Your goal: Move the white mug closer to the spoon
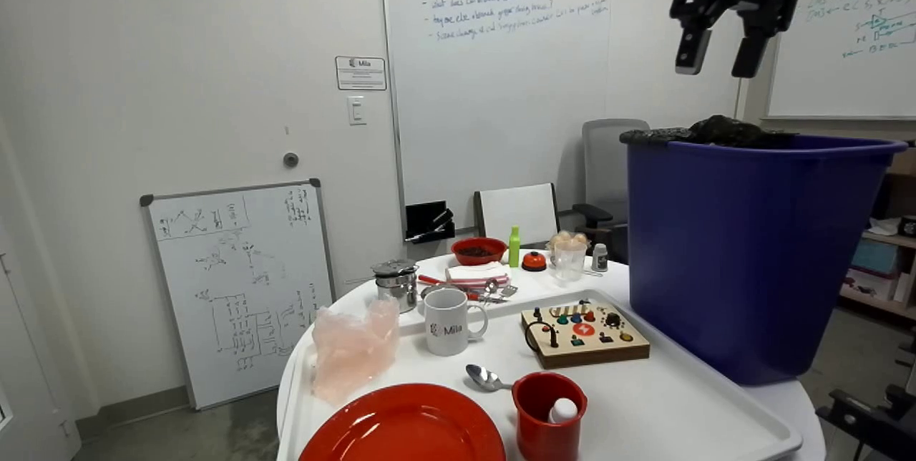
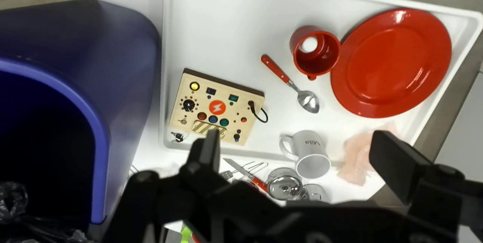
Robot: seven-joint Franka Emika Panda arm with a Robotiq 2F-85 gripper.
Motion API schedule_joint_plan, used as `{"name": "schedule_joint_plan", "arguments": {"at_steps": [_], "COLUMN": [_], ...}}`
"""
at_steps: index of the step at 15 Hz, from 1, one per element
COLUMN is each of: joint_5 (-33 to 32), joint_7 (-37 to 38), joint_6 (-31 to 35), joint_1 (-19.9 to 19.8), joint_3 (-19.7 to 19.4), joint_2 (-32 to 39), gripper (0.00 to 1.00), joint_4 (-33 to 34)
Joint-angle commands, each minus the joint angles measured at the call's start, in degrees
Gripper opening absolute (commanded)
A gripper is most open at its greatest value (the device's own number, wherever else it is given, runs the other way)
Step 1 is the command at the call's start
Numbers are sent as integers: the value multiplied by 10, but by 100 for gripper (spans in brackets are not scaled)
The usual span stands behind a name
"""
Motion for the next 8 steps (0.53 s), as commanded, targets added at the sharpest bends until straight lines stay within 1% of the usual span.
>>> {"name": "schedule_joint_plan", "arguments": {"at_steps": [1,3,4,5,6,7,8], "joint_5": [-28,-47,-58,-67,-61,-69,-59], "joint_7": [74,114,132,144,152,168,141], "joint_6": [84,120,124,120,104,93,113], "joint_1": [-38,-55,-61,-65,-84,-89,-49], "joint_3": [40,55,59,58,75,78,42], "joint_2": [144,209,243,277,311,344,264], "gripper": [100,100,100,100,100,100,100], "joint_4": [69,108,132,158,186,213,143]}}
